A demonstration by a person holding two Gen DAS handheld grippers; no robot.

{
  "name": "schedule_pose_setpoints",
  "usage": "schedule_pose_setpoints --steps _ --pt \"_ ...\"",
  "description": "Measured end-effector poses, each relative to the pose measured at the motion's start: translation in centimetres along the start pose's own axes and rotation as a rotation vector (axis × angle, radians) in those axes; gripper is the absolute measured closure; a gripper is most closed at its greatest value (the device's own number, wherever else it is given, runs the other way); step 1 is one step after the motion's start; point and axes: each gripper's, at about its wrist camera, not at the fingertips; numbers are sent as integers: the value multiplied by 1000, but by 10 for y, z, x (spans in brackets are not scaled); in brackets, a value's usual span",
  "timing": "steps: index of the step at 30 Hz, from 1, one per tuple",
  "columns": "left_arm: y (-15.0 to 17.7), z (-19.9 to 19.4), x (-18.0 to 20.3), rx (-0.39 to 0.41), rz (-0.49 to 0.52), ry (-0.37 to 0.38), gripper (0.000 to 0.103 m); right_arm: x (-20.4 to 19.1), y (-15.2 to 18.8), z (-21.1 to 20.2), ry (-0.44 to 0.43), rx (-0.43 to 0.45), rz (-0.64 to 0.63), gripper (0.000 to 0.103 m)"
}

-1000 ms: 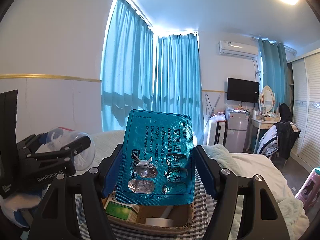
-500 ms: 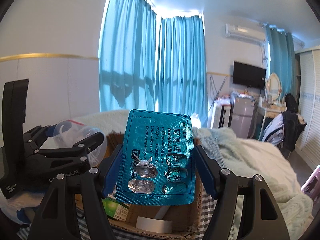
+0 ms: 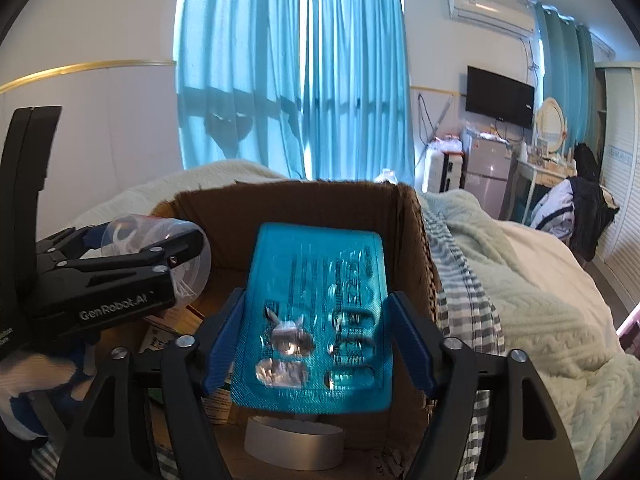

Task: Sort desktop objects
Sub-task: 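Open both grippers to drop the floss container and blister pack into the box, then move both grippers back toward the remaining items on the cloth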

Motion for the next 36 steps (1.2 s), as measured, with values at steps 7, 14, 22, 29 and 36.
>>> schedule_pose_setpoints --steps 7,14,22,29,36 --pt "-12 -19 -4 47 -4 -8 4 2 -3 -9 24 18 26 18" --pt "-23 -55 -4 124 -9 -7 0 -3 -14 -40 32 78 41 9" --pt "-33 -95 3 188 -4 -23 0 -3 -24 -84 34 164 58 0" --pt "-32 -127 6 253 -3 -58 0 -4 -30 -121 48 227 59 0" --pt "-20 -149 -8 257 -36 -57 0 -14 -21 -144 68 241 53 0"
Point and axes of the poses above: each gripper's, at about its wrist camera, not at the fingertips, and z roughly the way its jaws point, x to its right, y to its underside, and after that the axes turned 6 degrees about -x, right-handed
